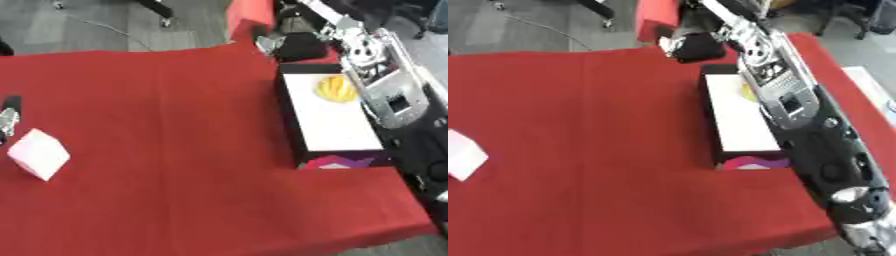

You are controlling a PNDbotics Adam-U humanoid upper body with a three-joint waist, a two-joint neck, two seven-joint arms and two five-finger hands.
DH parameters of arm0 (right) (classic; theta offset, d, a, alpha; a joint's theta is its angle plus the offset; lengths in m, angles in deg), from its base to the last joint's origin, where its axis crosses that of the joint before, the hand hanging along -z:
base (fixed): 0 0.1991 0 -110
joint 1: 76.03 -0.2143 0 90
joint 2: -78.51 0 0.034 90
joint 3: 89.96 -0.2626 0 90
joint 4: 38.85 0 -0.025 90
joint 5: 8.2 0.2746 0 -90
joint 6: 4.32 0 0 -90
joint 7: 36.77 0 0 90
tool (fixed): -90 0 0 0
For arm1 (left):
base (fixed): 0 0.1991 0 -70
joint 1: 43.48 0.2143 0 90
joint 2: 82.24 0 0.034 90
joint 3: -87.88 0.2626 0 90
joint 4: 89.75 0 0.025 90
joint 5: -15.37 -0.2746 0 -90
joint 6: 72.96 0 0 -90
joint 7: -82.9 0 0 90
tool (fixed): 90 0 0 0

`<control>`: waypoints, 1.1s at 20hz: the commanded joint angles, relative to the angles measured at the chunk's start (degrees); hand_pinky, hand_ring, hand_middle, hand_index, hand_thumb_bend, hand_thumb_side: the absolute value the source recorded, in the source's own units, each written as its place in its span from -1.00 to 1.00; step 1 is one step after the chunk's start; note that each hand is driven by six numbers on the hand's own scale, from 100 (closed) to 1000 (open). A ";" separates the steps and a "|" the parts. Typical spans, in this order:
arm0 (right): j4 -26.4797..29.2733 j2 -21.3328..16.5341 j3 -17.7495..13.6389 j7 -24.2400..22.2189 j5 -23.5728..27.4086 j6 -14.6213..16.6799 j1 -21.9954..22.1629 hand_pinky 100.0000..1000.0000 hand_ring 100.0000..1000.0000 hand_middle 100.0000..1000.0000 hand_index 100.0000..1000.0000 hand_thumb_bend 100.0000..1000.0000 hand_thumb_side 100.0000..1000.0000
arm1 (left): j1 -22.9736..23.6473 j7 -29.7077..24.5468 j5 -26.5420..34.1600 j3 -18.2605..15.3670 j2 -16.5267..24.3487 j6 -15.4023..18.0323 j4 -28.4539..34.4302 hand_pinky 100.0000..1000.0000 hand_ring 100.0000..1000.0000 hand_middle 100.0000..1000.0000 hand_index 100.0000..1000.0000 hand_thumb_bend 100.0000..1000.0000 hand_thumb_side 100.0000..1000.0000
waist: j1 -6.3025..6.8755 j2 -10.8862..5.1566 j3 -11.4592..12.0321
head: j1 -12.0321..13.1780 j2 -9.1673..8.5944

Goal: Pick up the objects with one hand, pass them to the other hand, and then place them into the box on the other side of the table.

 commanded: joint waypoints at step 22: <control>-9.67 -6.72 -6.74 -7.09 -18.60 4.14 9.89 1.00 1.00 0.87 1.00 -1.00 -0.57 | -0.52 2.14 0.73 -2.75 2.21 1.19 1.56 0.42 0.35 0.31 0.69 -0.32 0.11 | 0.40 -0.44 -0.03 | -1.08 -1.44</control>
